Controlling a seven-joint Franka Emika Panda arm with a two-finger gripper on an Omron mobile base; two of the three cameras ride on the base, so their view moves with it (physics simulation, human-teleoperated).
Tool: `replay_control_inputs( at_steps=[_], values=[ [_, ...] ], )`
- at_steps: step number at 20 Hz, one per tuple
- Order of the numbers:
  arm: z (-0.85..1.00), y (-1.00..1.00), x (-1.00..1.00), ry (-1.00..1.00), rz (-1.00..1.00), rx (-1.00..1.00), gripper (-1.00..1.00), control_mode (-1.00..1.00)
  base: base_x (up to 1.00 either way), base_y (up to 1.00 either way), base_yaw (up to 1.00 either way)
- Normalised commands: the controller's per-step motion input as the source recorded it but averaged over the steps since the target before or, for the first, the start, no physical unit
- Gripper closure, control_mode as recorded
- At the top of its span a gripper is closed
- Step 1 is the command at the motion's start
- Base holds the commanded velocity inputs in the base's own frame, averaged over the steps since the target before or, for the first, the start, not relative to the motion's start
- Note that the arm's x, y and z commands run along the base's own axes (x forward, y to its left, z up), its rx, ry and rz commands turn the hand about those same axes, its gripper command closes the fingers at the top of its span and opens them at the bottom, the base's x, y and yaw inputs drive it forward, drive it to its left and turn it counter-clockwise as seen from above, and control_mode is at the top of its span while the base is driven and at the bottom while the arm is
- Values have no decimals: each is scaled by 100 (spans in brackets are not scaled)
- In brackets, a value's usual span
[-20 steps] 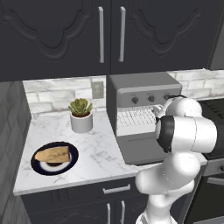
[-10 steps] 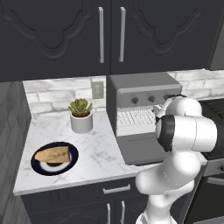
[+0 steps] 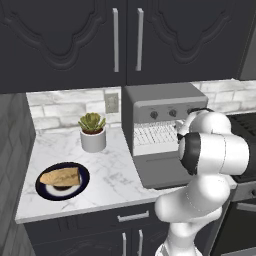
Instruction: Pull the toaster oven rack outwards. Pick up the baguette from the plate and place it on the toaster oven rack. Close the toaster oven door fully and set the temperature to the lowest setting.
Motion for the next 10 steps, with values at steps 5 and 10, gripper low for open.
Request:
replay_control_inputs(
  at_steps=[5, 10],
  values=[
    [-18, 0, -3, 0, -1, 0, 100, -100, 0, 0, 0],
    [-24, -1, -45, 0, -4, 1, 100, -100, 0, 0, 0]
  ],
)
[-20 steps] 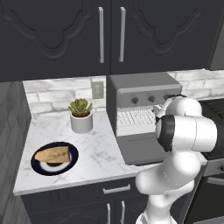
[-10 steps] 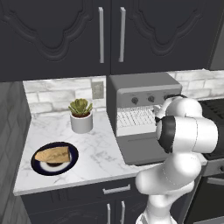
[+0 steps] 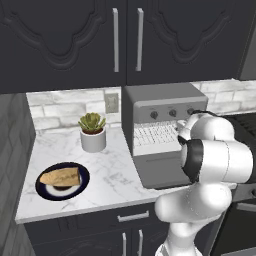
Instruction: Pull the toaster oven rack outwards. Pick up the baguette from the plate and place it on the toaster oven rack. Close the toaster oven door fully and set the temperature to the lowest setting.
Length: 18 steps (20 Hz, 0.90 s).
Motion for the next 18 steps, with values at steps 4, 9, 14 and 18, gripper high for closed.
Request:
replay_control_inputs(
  at_steps=[4, 9, 14, 18],
  values=[
    [-32, -14, -89, 0, -4, 6, 100, -100, 0, 0, 0],
    [-40, -24, -100, 0, -3, 6, 100, -100, 0, 0, 0],
    [-36, -35, -100, 1, -1, 2, 100, -100, 0, 0, 0],
    [-28, -44, -100, 2, 0, 0, 100, -100, 0, 0, 0]
  ],
)
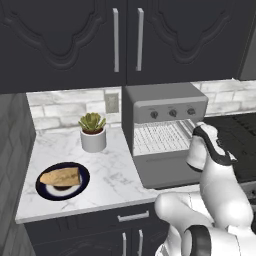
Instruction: Pull the toaster oven rack outwards. Pick up the baguette from the plate and place it on the toaster oven rack. Close the toaster oven door fully and set the temperature to the lowest setting.
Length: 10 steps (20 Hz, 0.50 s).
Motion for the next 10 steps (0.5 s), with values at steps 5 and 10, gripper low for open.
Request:
replay_control_inputs(
  at_steps=[5, 10],
  values=[
    [-29, -62, -100, 7, 0, 0, 100, -100, 0, 0, 0],
    [-41, -73, -100, 12, 0, 0, 100, -100, 0, 0, 0]
  ],
)
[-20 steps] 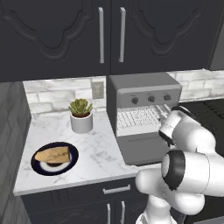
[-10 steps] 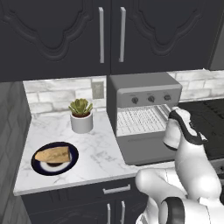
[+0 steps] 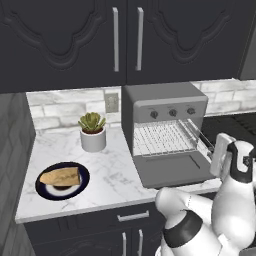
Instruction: Pull the toaster oven rack outwards. Pick up the baguette from the plate and place it on the toaster oven rack. Close the toaster oven door fully and set the temperature to the lowest setting.
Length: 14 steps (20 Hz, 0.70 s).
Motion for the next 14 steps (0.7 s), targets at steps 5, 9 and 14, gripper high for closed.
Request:
replay_control_inputs(
  at_steps=[5, 9, 14],
  values=[
    [-28, -94, -100, 10, 0, 2, 100, -100, 0, 0, 0],
    [-7, -79, -100, 4, 0, 0, 100, -100, 0, 0, 0],
    [0, -68, -100, 1, 0, 0, 100, -100, 0, 0, 0]
  ],
)
